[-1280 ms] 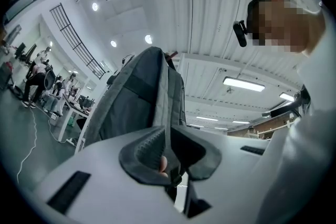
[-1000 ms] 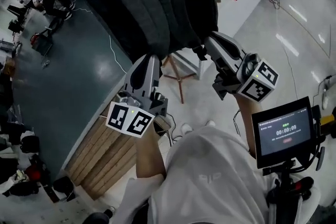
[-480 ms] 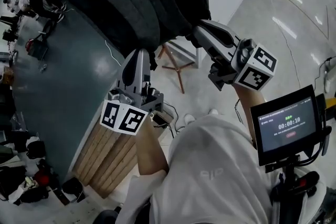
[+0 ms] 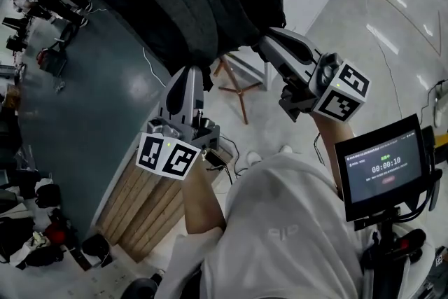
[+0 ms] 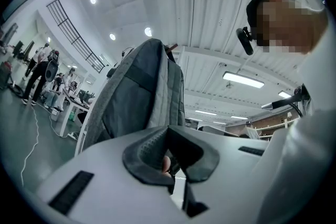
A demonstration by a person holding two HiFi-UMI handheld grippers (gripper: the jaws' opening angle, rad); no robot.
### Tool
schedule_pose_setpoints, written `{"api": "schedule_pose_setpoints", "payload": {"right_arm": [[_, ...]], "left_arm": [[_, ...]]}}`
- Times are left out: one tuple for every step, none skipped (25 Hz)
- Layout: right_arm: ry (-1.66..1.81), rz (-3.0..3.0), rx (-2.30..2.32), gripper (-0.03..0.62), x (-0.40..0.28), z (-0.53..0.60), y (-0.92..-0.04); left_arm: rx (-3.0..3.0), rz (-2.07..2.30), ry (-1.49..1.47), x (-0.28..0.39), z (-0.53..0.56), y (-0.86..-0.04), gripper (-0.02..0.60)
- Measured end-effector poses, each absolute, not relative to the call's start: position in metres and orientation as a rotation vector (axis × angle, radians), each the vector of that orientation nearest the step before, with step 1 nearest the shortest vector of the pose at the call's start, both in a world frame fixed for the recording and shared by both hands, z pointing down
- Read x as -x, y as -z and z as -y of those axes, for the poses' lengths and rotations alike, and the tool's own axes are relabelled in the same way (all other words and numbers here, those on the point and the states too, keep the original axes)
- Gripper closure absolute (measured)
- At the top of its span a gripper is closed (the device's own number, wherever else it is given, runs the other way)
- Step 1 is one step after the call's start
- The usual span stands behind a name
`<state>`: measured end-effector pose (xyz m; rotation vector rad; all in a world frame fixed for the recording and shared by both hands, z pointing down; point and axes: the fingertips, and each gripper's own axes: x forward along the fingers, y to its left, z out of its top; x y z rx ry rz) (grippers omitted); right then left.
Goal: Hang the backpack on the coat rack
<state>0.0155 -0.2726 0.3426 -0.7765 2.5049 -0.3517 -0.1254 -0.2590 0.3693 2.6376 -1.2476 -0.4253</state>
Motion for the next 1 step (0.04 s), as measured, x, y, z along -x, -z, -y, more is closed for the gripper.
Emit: {"api": "schedule_pose_setpoints", "payload": {"right_arm": [[0.353,-2.505,0.776,0.546,-0.0155,0.2723,-0.3431]], "left_arm": [[-2.638,1.252,0.42,0.1252,0.2587,-0.3701,0.574]]}}
